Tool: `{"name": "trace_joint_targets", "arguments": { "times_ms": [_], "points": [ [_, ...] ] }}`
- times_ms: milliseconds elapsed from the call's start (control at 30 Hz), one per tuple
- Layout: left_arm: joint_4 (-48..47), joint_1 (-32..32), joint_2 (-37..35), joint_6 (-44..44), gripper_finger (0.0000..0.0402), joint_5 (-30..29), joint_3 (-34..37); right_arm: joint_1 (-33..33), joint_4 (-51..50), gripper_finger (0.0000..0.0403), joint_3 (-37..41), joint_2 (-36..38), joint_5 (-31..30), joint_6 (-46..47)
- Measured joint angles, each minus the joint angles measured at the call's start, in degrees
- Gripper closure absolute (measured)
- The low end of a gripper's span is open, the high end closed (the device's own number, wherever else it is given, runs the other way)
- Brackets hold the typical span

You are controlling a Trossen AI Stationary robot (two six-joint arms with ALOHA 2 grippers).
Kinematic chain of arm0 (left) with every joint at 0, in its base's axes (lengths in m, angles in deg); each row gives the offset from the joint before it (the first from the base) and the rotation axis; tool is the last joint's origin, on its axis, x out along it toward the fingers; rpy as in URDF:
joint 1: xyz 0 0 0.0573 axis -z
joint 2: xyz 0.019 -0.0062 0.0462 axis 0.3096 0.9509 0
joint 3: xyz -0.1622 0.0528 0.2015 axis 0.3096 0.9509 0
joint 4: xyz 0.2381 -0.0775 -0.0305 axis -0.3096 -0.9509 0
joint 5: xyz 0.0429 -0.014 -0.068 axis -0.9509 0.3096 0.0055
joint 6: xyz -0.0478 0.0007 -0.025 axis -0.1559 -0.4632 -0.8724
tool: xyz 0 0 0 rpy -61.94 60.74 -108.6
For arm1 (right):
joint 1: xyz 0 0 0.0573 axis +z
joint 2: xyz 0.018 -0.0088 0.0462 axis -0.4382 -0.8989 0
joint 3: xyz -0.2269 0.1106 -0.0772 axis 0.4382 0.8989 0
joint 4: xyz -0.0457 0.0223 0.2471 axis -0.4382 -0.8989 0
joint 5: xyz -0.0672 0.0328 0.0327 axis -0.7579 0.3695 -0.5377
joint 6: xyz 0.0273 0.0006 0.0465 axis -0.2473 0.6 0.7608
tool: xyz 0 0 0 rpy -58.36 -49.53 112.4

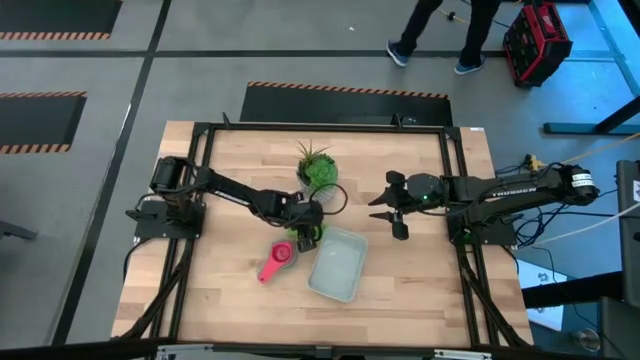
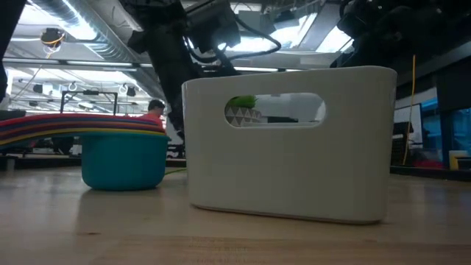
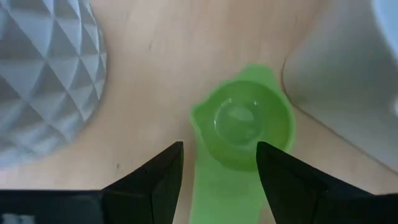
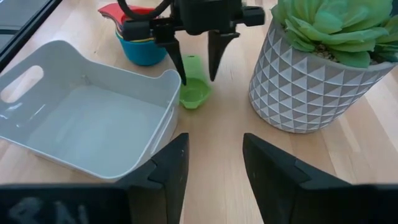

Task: Nest measuring cups in basket
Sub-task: Stack the green measuring cup on top of the pink measuring cup

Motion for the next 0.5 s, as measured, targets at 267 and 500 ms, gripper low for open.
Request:
{"name": "trace_joint_targets", "arguments": {
  "times_ms": [267, 500],
  "points": [
    [0.15, 0.61, 0.0, -5.88, 0.0206, -2.94, -0.02, 0.0, 0.02, 0.0247, 0.0, 0.0, -0.01, -0.02],
    [0.13, 0.67, -0.04, -6.59, 0.0206, -2.93, -0.02, 0.0, 0.02, 0.0247, 0.0, 0.0, -0.01, -0.03]
  ]
}}
